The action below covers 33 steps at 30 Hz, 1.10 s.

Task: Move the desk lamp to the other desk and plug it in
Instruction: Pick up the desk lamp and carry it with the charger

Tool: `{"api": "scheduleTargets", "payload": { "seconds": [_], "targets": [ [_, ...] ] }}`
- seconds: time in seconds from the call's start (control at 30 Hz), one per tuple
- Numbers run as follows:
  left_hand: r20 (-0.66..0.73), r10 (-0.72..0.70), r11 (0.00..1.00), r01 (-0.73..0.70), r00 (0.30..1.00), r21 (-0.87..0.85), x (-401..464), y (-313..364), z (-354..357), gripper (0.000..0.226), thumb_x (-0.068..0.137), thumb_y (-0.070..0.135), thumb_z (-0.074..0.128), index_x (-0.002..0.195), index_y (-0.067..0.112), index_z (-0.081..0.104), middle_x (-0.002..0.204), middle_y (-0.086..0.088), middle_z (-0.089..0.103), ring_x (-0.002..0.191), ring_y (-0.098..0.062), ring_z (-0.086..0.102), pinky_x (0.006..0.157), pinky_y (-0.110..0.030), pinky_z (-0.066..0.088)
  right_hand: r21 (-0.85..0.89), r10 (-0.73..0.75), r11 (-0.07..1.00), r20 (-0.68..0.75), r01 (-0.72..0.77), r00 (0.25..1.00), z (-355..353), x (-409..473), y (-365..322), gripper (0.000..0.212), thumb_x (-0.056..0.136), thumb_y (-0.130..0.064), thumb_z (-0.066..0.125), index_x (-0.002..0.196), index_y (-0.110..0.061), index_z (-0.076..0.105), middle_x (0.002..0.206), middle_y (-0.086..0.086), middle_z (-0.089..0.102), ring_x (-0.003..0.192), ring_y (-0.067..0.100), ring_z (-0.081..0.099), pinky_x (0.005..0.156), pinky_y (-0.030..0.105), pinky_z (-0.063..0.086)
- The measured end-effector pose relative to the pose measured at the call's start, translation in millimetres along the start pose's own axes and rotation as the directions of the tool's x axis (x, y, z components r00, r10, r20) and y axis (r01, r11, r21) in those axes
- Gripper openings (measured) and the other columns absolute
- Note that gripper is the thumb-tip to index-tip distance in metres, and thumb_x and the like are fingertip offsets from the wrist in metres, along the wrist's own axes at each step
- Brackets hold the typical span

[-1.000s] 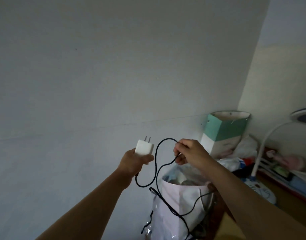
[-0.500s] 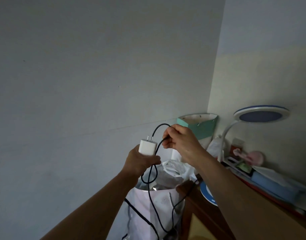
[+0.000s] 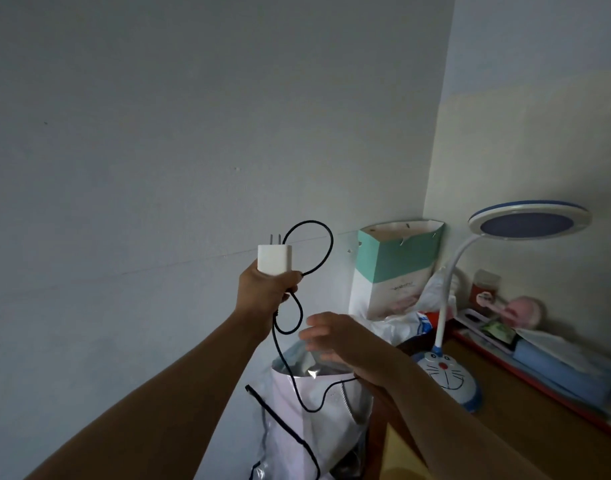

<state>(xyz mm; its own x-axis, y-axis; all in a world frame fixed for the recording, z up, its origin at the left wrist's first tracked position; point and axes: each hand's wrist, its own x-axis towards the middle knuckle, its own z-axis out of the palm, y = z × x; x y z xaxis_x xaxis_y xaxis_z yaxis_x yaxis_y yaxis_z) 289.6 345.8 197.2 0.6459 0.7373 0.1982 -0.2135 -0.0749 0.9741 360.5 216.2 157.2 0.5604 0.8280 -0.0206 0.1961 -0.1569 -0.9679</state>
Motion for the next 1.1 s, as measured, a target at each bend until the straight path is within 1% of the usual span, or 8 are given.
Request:
{"api": "scheduleTargets", "payload": {
  "seconds": [0.13,0.23,0.33,0.43,0.57,0.7,0.83,1.1],
  "targets": [
    [-0.010,-0.006,0.999,0.006,1.000,-0.037,7,6,-2,0.030,0.073,-0.003,0.070,0.083,0.018,0.050,0.076,-0.007,0.054,0.062,-0.015,0.054,0.053,-0.022,0.048,-0.088,0.030,0.996,0.110,-0.020,0.993,19,8,5,0.036,0.092,-0.005,0.050,0.127,0.001,0.051,0.129,0.015,0.060,0.113,0.023,0.059,0.081,0.016,0.044],
    [-0.014,-0.021,0.994,0.019,1.000,-0.105,14,13,-7,0.030,0.075,-0.008,0.066,0.083,0.017,0.050,0.077,-0.008,0.052,0.063,-0.017,0.053,0.061,-0.028,0.053,-0.217,0.057,0.976,0.142,-0.025,0.988,21,11,15,0.022,0.088,-0.007,0.052,0.107,-0.011,0.063,0.099,0.013,0.070,0.085,0.013,0.066,0.068,0.011,0.046],
    [-0.022,-0.028,0.992,0.025,0.999,-0.125,21,17,-18,0.031,0.076,-0.010,0.063,0.082,0.017,0.049,0.079,-0.008,0.051,0.064,-0.017,0.052,0.068,-0.032,0.055,-0.352,0.065,0.935,0.074,-0.035,0.995,5,13,34,0.016,0.086,-0.008,0.056,0.093,-0.002,0.069,0.076,0.007,0.065,0.070,0.013,0.059,0.069,0.021,0.044],
    [-0.052,-0.003,0.999,0.001,0.999,-0.034,29,15,-33,0.032,0.076,-0.009,0.063,0.080,0.019,0.048,0.079,-0.008,0.051,0.064,-0.016,0.052,0.059,-0.026,0.053,-0.415,0.110,0.901,-0.054,-0.123,0.992,-27,11,50,0.019,0.085,-0.008,0.059,0.092,0.007,0.068,0.077,0.014,0.065,0.071,0.017,0.059,0.068,0.025,0.044],
    [-0.099,0.061,0.984,-0.044,0.993,0.174,40,1,-49,0.028,0.070,-0.004,0.067,0.080,0.017,0.052,0.073,-0.007,0.053,0.061,-0.017,0.052,0.054,-0.027,0.046,-0.443,0.138,0.870,-0.206,-0.218,0.969,-71,9,58,0.020,0.087,-0.009,0.059,0.069,-0.014,0.066,0.065,0.002,0.063,0.062,0.012,0.058,0.060,0.015,0.043],
    [-0.147,0.042,0.965,-0.003,0.988,0.261,49,-17,-46,0.029,0.064,0.001,0.072,0.085,0.015,0.056,0.072,-0.007,0.057,0.061,-0.019,0.053,0.058,-0.031,0.047,-0.338,0.171,0.896,-0.338,-0.289,0.926,-96,13,48,0.020,0.087,-0.019,0.060,0.068,-0.013,0.065,0.056,-0.003,0.053,0.051,0.008,0.047,0.050,0.018,0.037],
    [-0.088,-0.036,0.980,0.053,0.995,0.191,52,-37,-26,0.033,0.066,0.002,0.073,0.093,0.011,0.056,0.075,-0.008,0.060,0.063,-0.020,0.057,0.059,-0.033,0.050,-0.102,0.084,0.984,-0.453,-0.145,0.888,-100,23,29,0.022,0.089,-0.012,0.058,0.074,0.000,0.069,0.046,-0.001,0.052,0.041,0.008,0.044,0.037,0.014,0.037],
    [0.045,-0.147,0.989,0.145,0.988,0.035,54,-68,29,0.030,0.066,0.000,0.075,0.077,0.018,0.053,0.077,-0.010,0.063,0.063,-0.018,0.061,0.050,-0.022,0.051,0.138,0.103,0.990,-0.536,-0.034,0.838,-96,39,7,0.024,0.092,-0.011,0.055,0.073,0.000,0.066,0.069,0.014,0.063,0.059,0.019,0.059,0.050,0.019,0.054]
  ]
}}
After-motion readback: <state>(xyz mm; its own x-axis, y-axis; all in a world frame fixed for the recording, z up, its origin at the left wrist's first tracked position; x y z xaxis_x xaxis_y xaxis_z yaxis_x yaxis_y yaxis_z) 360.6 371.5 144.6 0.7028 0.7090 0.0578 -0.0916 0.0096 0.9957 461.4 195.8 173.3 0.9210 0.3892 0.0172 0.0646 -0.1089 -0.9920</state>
